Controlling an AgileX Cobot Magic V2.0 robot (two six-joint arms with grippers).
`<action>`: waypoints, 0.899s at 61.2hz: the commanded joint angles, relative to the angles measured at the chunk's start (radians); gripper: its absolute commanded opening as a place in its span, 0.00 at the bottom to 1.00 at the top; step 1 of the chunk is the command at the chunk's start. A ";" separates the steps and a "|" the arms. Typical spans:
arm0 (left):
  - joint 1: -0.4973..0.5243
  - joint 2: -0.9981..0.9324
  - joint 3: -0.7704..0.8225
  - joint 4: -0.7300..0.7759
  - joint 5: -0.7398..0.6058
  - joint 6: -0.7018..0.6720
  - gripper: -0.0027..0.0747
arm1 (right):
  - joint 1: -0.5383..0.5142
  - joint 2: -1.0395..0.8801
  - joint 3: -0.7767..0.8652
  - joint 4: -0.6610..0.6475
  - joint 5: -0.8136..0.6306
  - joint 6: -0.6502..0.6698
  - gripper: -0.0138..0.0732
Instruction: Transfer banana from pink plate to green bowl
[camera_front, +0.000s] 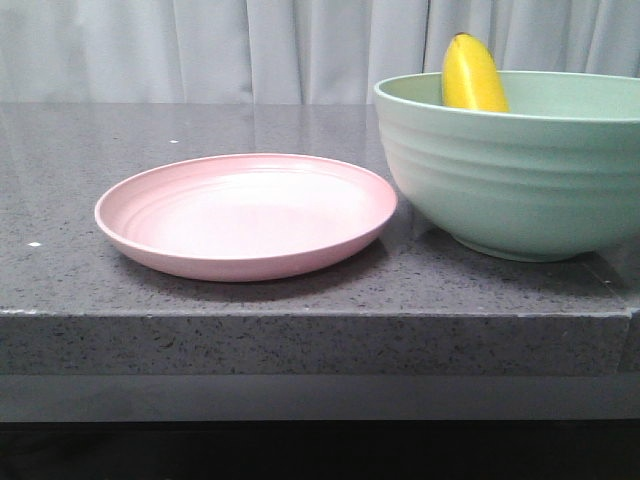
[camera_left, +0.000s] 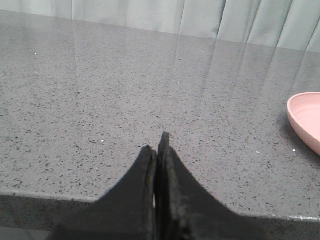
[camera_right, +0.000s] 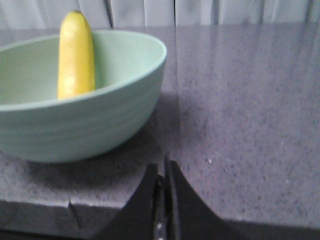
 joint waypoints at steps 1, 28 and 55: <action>0.001 -0.019 0.004 -0.008 -0.087 -0.003 0.01 | -0.014 -0.021 0.042 -0.004 -0.137 -0.005 0.09; 0.001 -0.019 0.004 -0.008 -0.087 -0.003 0.01 | -0.039 -0.095 0.062 -0.004 -0.072 -0.005 0.09; 0.001 -0.019 0.004 -0.008 -0.087 -0.003 0.01 | -0.039 -0.095 0.062 -0.004 -0.072 -0.005 0.09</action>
